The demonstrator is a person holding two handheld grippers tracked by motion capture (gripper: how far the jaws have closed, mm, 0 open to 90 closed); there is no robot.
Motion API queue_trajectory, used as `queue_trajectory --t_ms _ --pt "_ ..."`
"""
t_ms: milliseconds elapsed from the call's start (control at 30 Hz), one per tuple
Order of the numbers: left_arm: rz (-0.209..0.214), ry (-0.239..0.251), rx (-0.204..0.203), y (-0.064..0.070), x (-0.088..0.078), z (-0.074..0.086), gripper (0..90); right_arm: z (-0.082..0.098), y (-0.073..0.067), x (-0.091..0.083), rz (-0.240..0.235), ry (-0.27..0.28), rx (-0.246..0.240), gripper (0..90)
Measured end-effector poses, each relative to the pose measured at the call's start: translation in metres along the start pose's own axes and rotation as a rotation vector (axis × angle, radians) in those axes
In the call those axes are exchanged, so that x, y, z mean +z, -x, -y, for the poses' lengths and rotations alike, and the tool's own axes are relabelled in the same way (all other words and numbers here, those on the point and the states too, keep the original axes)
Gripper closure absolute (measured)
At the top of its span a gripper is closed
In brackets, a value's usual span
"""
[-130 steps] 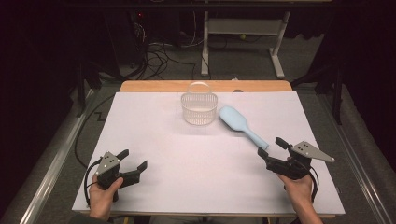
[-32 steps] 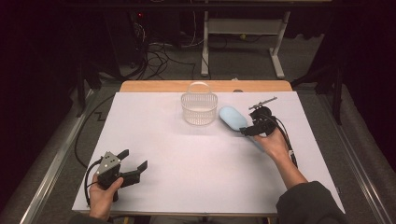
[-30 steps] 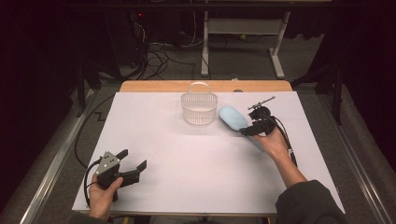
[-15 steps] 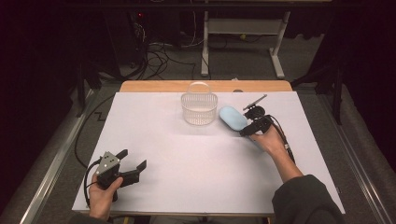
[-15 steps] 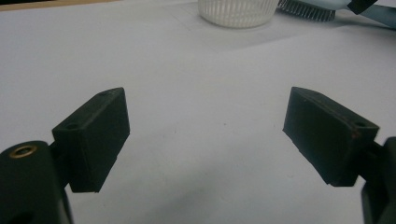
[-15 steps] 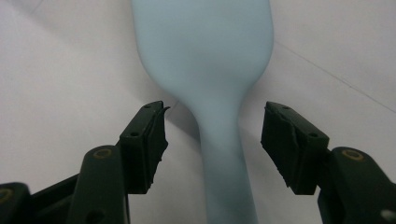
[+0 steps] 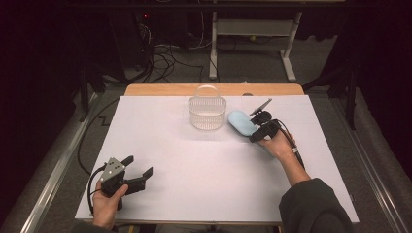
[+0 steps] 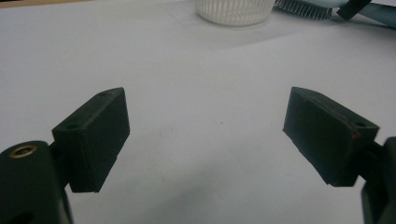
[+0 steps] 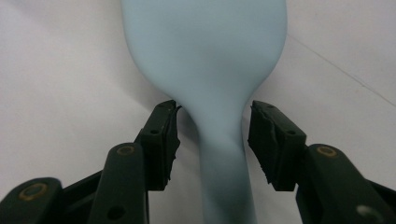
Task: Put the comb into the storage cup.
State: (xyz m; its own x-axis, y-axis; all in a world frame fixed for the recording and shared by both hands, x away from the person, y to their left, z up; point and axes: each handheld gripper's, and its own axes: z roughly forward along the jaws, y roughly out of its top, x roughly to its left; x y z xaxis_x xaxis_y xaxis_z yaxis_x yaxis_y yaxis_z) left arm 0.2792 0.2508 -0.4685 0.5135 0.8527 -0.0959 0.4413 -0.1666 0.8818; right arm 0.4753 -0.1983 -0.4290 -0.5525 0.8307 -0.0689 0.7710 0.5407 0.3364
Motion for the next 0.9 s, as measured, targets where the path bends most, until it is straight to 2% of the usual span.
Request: queue_trajectory --t_ms 300,467,567,900 --pt "0.004 -0.004 0.001 0.0000 0.0003 0.0001 15.5 -0.0023 0.0006 0.0045 0.010 -0.030 -0.017 64.9" --pt "0.008 -0.007 0.006 0.0007 0.0006 0.0000 15.5 -0.0020 -0.0004 0.0044 0.002 -0.038 -0.011 67.5" --pt "0.010 -0.008 0.005 0.0007 0.0007 0.0001 15.5 -0.0016 -0.0009 0.0044 0.001 -0.036 -0.030 69.2" --pt "0.014 -0.011 0.006 0.0008 0.0008 0.0001 15.4 -0.0017 -0.0023 0.0039 0.006 -0.037 -0.039 70.5"
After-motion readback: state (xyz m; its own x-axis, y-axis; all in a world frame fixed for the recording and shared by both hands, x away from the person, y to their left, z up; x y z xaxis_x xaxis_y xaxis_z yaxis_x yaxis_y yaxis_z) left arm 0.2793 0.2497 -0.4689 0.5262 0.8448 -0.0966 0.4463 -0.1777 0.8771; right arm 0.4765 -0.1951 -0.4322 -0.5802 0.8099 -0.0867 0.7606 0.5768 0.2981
